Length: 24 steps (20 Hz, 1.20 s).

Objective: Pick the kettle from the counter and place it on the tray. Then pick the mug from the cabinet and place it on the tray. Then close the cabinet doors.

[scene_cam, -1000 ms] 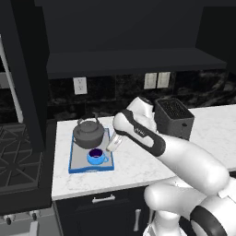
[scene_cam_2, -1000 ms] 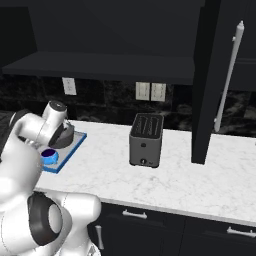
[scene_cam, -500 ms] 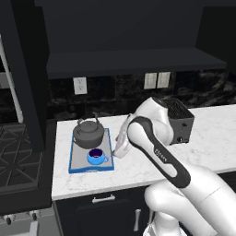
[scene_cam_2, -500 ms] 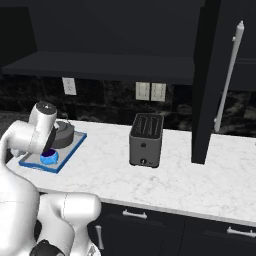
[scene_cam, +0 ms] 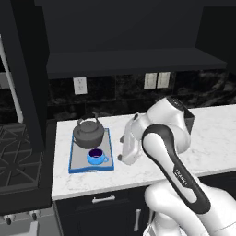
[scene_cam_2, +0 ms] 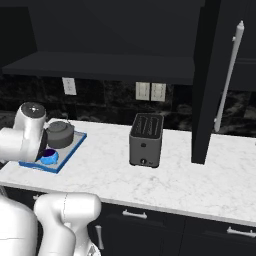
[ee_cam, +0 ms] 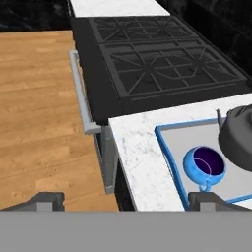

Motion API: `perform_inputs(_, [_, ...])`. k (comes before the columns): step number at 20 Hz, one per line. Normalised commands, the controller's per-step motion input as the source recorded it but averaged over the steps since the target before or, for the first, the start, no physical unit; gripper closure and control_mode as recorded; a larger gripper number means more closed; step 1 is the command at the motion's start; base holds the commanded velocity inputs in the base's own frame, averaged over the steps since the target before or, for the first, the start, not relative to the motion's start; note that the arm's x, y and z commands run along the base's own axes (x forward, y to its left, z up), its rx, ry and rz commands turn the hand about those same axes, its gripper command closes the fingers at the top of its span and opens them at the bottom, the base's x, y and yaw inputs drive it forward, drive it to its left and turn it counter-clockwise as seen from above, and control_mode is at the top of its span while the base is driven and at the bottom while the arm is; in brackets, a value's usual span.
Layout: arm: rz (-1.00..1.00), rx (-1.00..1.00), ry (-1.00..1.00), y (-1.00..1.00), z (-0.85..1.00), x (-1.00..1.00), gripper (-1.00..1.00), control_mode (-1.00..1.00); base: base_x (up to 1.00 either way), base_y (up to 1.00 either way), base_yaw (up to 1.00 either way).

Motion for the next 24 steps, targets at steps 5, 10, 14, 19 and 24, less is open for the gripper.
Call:
perform_inputs(5, [0.22,0.00,-0.28,0.01,0.35,-0.39,-1.00,-1.00,0.00,0.00,0.00])
perform_inputs(10, [0.39,0.00,-0.50,0.14,0.38,-0.35,-1.00,-1.00,0.00,0.00,0.00])
perform_inputs(14, [0.26,-0.02,-0.43,0.37,0.42,-0.25,-1.00,-1.00,0.00,0.00,0.00])
perform_inputs(19, [0.17,-0.03,-0.39,0.38,0.46,-0.26,-1.00,-1.00,0.00,0.00,0.00])
perform_inputs(24, [0.07,0.00,-0.24,0.30,0.44,-0.42,-1.00,-1.00,0.00,0.00,0.00])
